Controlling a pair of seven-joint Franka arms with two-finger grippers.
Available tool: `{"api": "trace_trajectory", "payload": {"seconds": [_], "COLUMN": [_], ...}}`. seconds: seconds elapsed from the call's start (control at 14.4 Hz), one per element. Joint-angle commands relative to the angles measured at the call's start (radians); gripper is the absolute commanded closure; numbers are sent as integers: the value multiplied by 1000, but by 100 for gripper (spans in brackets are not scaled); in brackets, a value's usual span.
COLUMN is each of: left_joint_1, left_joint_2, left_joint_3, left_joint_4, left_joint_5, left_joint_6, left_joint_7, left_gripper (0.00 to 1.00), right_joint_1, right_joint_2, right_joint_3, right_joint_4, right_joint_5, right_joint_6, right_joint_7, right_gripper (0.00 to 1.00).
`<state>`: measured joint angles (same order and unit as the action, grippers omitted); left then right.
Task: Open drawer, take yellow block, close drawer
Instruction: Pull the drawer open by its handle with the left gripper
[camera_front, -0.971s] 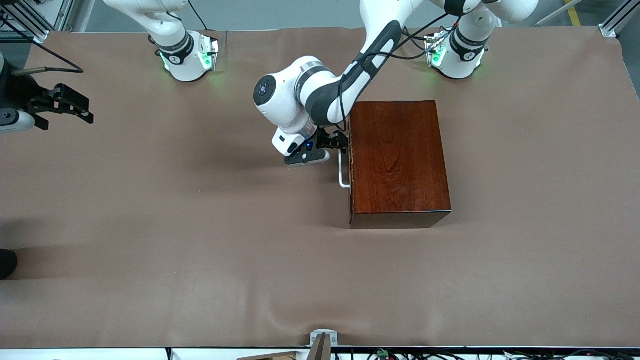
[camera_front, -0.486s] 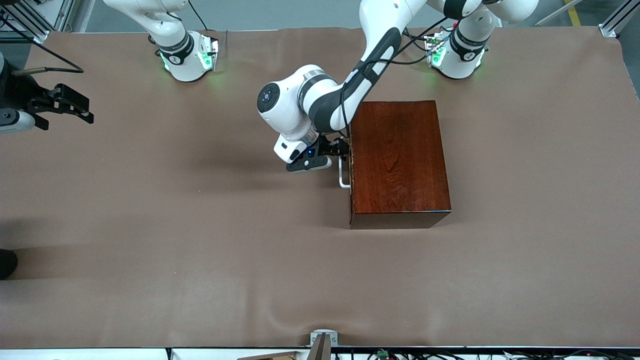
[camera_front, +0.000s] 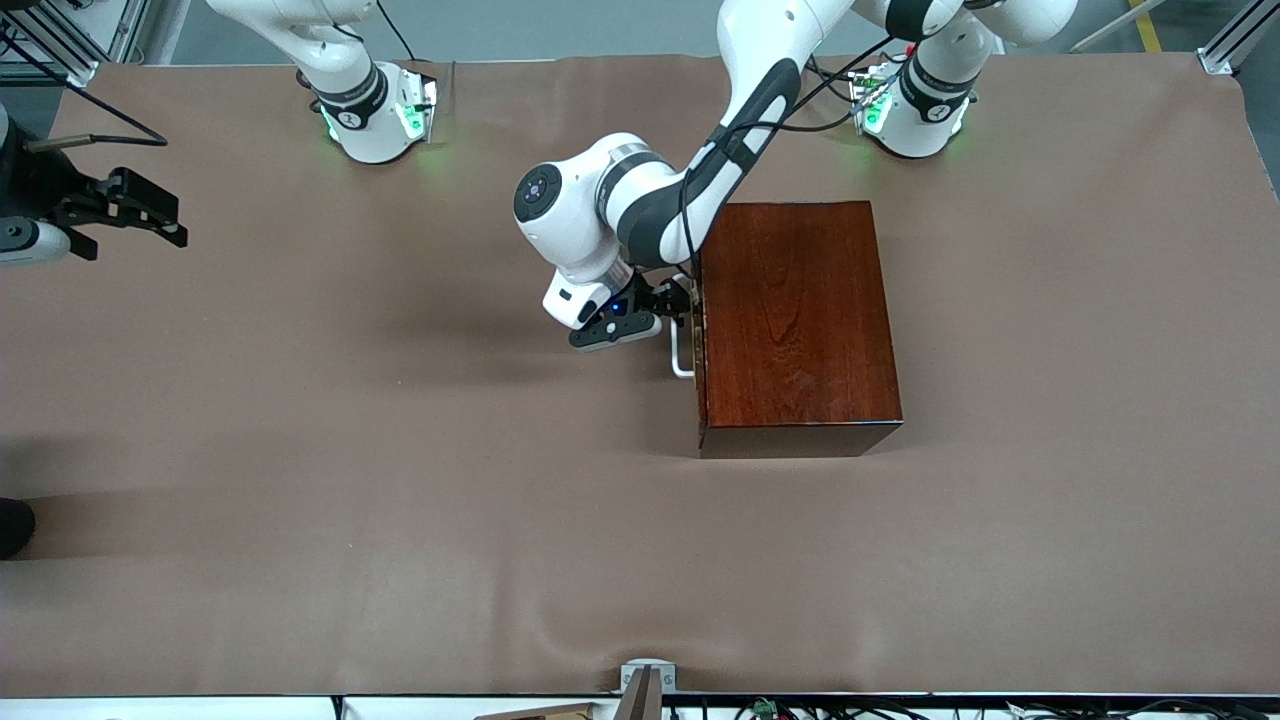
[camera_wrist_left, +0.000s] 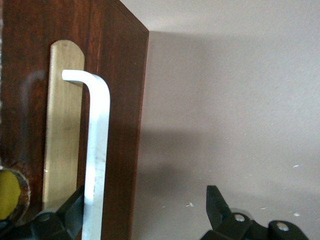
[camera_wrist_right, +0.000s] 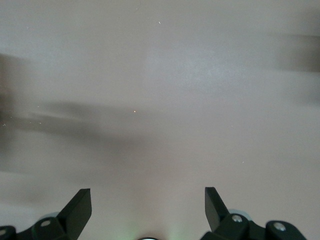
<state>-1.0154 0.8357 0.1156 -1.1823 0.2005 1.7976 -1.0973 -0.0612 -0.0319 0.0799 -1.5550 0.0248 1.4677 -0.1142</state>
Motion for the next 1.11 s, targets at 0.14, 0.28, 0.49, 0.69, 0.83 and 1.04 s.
{"api": "trace_trajectory", "payload": {"seconds": [0.14, 0.28, 0.49, 0.69, 0.83, 1.04], "left_joint_1": [-28, -35, -49, -58, -58, -58], "left_joint_2": [20, 20, 26, 28, 26, 26], "left_joint_3": [-31, -33, -33, -33, -33, -34], "left_joint_4": [26, 27, 27, 30, 30, 30], "left_joint_5": [14, 13, 13, 13, 13, 13], "left_joint_6": [135, 164, 203, 244, 281, 305], "left_joint_7": [-116, -133, -176, -232, -260, -282], "left_gripper": [0, 0, 0, 0, 0, 0], "right_joint_1": [-3, -3, -3, -3, -5, -6], "right_joint_2": [1, 1, 1, 1, 1, 3], "right_joint_3": [3, 3, 3, 3, 3, 3], "right_joint_4": [10, 9, 10, 10, 10, 13], "right_joint_5": [-2, -2, -2, -2, -2, 0], "right_joint_6": [-9, -9, -9, -7, -6, -7], "right_joint_7": [-4, -4, -4, -4, -2, -1], "right_gripper": [0, 0, 0, 0, 0, 0]}}
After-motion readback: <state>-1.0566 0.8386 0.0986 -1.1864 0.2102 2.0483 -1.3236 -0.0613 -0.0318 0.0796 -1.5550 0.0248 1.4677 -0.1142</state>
